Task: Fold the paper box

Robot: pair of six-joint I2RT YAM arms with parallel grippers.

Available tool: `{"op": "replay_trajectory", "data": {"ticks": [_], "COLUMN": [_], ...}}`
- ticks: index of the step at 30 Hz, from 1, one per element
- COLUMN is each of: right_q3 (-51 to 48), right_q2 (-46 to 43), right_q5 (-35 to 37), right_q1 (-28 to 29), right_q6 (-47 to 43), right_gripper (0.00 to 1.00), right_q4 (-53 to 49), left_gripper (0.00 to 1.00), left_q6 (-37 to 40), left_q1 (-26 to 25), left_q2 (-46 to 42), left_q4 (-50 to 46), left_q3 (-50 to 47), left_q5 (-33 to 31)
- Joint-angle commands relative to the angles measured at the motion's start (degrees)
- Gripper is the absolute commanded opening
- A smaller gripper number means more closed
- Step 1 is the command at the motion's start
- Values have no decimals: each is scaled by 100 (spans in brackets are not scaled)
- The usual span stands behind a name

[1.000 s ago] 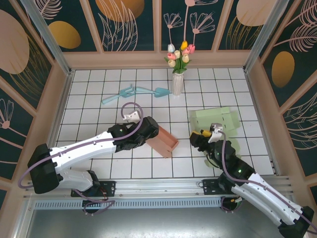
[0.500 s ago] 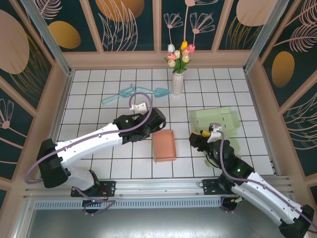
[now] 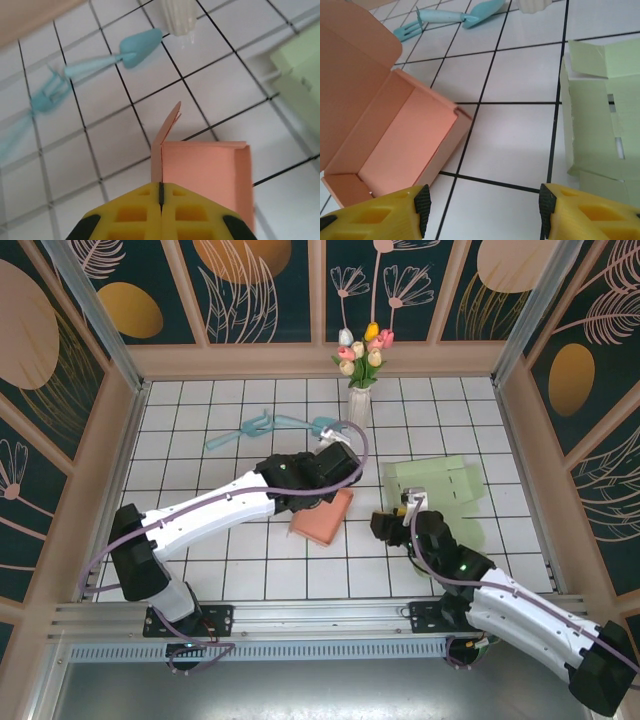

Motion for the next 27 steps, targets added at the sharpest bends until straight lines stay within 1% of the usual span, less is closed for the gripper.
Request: {"op": "replay_trajectory", "data": {"ticks": [1,2,4,7,9,11,13,17,20,21,23,26,27], "right_q3": [322,332,347,341,292,209,79,-227,-359,-349,-209,-5,50], "right_q2": [-182,-229,-368,-463,-470,-449,-393,-159,111,238,468,730,814], "right_q5": [192,249,357,531,597,554,373,-326,-784,-989,-1144,-1739,-2110], "right_q1": [-19,-21,-21,-30,-30,-25,-30,-30,-76,-147,-364,-858,-1101], "right_q6": [-2,7,0,-69,-233,-547,-1010,-2177,-3283,-3718,-4181,-4801,-4980], "right_gripper": [61,61,61,61,61,61,61,60,60,61,60,59,60], "right_q4": [62,24,-57,-156,-84,157,621,2055,3029,3241,3445,3630,3644], "left_gripper": [0,0,0,0,0,0,0,0,0,0,0,0,0], "left_q6": [2431,2774,3482,4204,4515,4661,4704,4700,4707,4715,4748,4807,4820], "left_q1": [-250,-280,-286,-286,-284,-291,-288,-287,-280,-289,-287,-290,-285], "left_q2": [-42,-108,-315,-630,-977,-1250,-1472,-1746,-1857,-1882,-1950,-2078,-2129], "left_q4": [209,321,585,877,1187,1355,1410,1441,1447,1453,1509,1619,1652], "left_q3": [-144,-282,-660,-1074,-1355,-1451,-1492,-1648,-1833,-1892,-2011,-2153,-2193], "left_q5": [-378,-247,298,868,1156,1370,1598,1822,1800,1775,1797,1790,1783]}}
